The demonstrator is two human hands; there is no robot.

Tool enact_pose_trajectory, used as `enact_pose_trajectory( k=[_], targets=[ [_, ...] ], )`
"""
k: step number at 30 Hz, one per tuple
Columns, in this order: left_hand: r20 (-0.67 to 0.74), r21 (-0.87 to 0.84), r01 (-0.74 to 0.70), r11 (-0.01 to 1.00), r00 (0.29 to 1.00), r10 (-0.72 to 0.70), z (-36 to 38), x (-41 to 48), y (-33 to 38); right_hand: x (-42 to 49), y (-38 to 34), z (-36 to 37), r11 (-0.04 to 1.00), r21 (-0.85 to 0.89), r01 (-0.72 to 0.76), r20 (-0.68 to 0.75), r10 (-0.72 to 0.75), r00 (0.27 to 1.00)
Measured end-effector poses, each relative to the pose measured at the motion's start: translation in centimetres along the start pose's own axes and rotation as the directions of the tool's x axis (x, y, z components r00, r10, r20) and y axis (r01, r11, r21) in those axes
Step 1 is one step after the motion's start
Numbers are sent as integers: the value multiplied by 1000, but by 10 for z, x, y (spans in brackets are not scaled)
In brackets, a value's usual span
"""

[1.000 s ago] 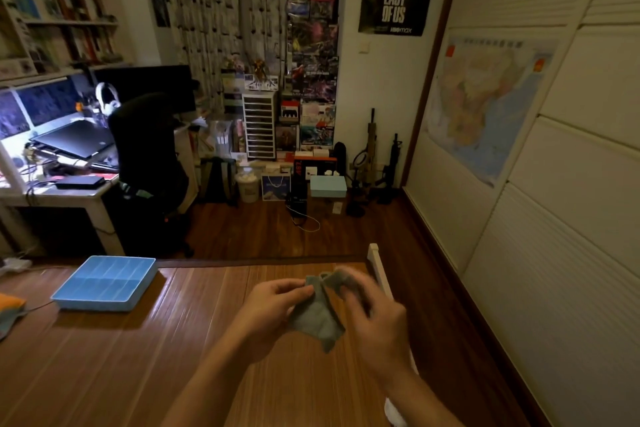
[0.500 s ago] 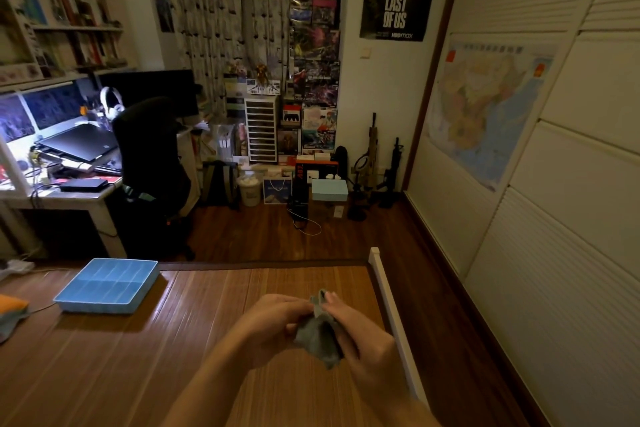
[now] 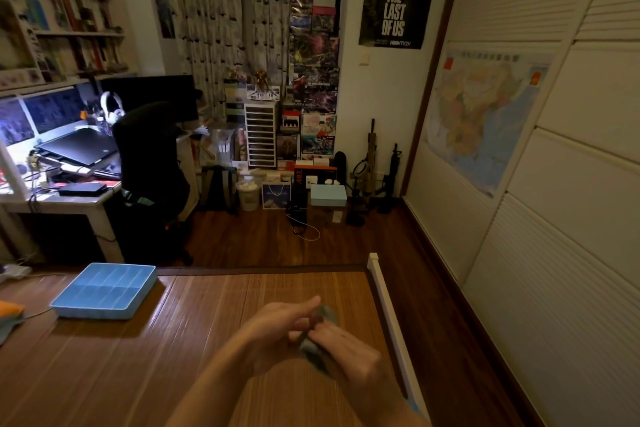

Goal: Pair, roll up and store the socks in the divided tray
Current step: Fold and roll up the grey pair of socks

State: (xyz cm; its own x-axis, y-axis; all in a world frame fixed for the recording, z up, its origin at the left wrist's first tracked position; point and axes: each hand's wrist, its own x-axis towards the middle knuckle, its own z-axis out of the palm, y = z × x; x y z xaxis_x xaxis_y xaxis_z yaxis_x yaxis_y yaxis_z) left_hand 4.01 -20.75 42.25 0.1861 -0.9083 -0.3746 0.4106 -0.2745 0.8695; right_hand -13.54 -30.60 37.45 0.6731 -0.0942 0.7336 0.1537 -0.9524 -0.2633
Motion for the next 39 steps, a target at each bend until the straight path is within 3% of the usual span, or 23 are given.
enact_pose_trajectory(
  k=[3, 6, 8, 9, 10, 11, 12, 13, 14, 15, 16, 18, 21, 25, 34, 39],
  targets=[
    [-58, 53, -8, 999, 998, 11, 5, 1, -2, 3, -7, -3, 999, 29, -19, 27, 18, 999],
    [-144, 2, -72, 997, 987, 71, 6, 5, -9, -4, -20, -2, 977, -202, 63, -35, -71, 997],
    [-205, -39, -125, 991, 972, 114, 7, 7, -10, -11, -32, 6, 972, -173, -156, -221, 116, 968],
    [-213, -58, -153, 986, 967, 138, 8, 8, -10, -11, -40, 10, 931, -34, -362, -320, 333, 887],
    [-209, -87, -176, 981, 966, 155, 10, 8, -9, -5, -48, 9, 785, 213, -581, -312, 618, 721],
    [-201, -122, -188, 975, 966, 162, 12, 6, -8, 3, -49, 6, 481, 485, -730, -141, 867, 478],
    [-189, -157, -194, 968, 968, 163, 14, 5, -7, 9, -45, 2, 72, 666, -743, 143, 964, 222],
    [-172, -186, -196, 963, 971, 164, 15, 3, -6, 14, -41, -4, -309, 738, -600, 437, 896, 76],
    [-151, -203, -195, 959, 974, 166, 17, 1, -6, 17, -36, -9, -559, 727, -399, 632, 771, 70],
    [-132, -209, -191, 959, 977, 166, 19, -1, -6, 20, -31, -13, -676, 700, -228, 710, 694, 122],
    [-122, -204, -186, 961, 979, 163, 20, -2, -7, 23, -28, -18, -719, 684, -128, 729, 665, 160],
    [-125, -176, -175, 969, 980, 154, 20, -4, -10, 27, -19, -27, -677, 730, -95, 678, 700, 223],
    [-152, -166, -154, 974, 980, 129, 13, -5, -18, 32, 0, -34, -512, 843, -166, 536, 827, 168],
    [-166, -197, -132, 972, 981, 99, 2, -4, -27, 34, 11, -38, -406, 887, -222, 449, 870, 205],
    [-19, -117, -53, 992, 999, 51, 3, 3, -40, 34, 26, -48, -376, 874, -307, 438, 883, 167],
    [31, -149, -39, 988, 999, 44, 3, 6, -43, 33, 35, -57, -306, 883, -355, 393, 896, 205]
  ],
)
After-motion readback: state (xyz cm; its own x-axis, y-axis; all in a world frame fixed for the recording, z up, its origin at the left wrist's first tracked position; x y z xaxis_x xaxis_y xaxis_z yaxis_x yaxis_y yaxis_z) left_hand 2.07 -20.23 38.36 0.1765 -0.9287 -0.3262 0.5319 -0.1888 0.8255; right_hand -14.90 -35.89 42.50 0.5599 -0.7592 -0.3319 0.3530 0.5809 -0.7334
